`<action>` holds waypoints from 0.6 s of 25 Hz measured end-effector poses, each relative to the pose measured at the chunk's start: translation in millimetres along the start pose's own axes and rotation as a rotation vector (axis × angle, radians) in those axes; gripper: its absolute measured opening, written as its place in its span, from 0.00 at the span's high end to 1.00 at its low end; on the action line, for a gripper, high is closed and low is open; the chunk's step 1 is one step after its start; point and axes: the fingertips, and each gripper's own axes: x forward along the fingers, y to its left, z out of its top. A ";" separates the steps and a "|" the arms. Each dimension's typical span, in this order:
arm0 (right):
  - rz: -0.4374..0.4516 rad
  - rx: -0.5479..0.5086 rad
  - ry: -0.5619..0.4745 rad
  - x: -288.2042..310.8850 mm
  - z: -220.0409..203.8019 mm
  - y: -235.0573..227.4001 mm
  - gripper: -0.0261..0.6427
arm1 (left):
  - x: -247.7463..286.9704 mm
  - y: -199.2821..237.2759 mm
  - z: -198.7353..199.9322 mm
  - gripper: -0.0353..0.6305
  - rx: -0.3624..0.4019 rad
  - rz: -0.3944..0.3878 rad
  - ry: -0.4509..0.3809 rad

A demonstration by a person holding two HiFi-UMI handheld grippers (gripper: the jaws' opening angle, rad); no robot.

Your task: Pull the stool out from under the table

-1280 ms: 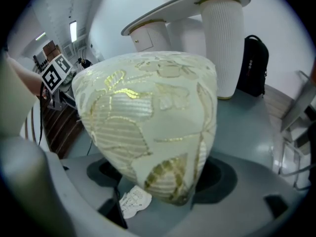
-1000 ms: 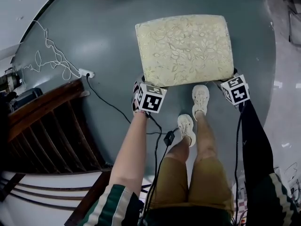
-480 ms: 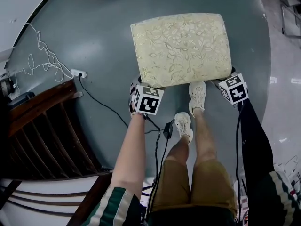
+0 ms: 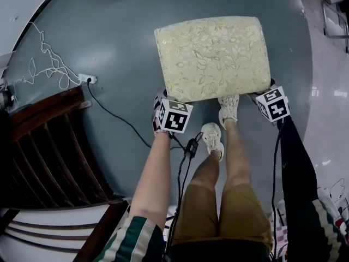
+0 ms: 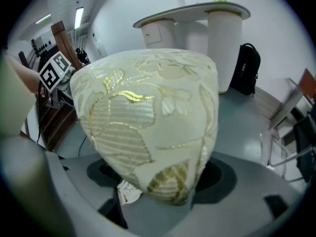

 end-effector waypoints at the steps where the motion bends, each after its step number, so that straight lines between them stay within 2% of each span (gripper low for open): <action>1: 0.001 0.000 0.004 -0.5 -0.1 -0.1 0.33 | -0.8 -0.6 -0.2 0.29 -0.002 -0.001 0.005; 15: 0.003 0.032 0.044 1.0 -3.9 3.5 0.33 | -2.4 0.3 -3.0 0.29 0.005 -0.017 0.049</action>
